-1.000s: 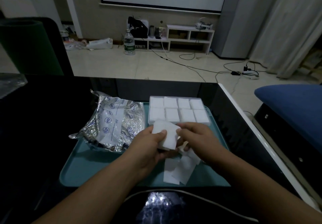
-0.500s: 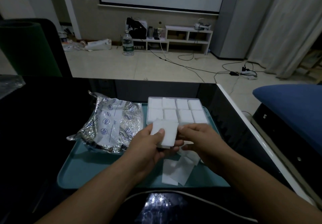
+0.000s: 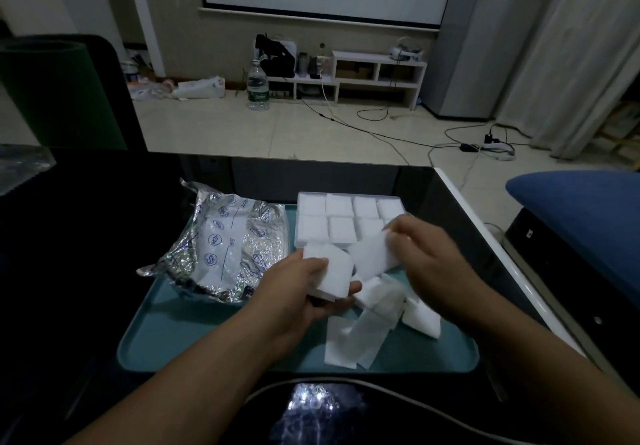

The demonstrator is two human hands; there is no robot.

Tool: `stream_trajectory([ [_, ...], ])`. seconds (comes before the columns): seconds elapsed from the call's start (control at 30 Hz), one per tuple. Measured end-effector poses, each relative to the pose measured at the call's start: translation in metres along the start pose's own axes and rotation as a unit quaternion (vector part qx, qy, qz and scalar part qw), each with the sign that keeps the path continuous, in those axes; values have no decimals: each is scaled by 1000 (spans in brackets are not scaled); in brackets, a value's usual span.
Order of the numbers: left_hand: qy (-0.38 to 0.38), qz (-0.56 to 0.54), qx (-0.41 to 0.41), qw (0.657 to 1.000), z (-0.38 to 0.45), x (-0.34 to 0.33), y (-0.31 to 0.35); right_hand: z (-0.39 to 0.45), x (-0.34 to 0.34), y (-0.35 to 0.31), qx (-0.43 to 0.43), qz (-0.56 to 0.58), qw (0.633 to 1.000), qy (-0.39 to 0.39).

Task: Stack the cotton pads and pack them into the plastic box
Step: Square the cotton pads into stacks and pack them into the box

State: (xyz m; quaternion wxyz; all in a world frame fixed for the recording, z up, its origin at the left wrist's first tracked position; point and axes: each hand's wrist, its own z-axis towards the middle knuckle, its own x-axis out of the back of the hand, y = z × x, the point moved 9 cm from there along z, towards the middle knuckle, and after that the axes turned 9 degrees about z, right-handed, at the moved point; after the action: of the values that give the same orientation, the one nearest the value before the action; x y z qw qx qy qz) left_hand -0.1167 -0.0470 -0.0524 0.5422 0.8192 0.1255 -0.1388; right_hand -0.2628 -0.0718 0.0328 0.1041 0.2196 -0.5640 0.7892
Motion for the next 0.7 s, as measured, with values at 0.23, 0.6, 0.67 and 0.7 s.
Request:
stream_trajectory([
  [0.23,-59,-38,57,996,-2,-18,-12,-6,-39,-6,106,-268,955,-70],
  [0.6,-11,-33,71,997,2,-6,-14,-24,-58,-5,53,-208,964,-154],
  [0.67,-16,-27,66,997,0,-8,-13,-22,-55,-4,48,-179,973,-137],
  [0.7,-21,-25,62,998,-1,-9,-12,-22,-53,-4,45,-162,977,-134],
])
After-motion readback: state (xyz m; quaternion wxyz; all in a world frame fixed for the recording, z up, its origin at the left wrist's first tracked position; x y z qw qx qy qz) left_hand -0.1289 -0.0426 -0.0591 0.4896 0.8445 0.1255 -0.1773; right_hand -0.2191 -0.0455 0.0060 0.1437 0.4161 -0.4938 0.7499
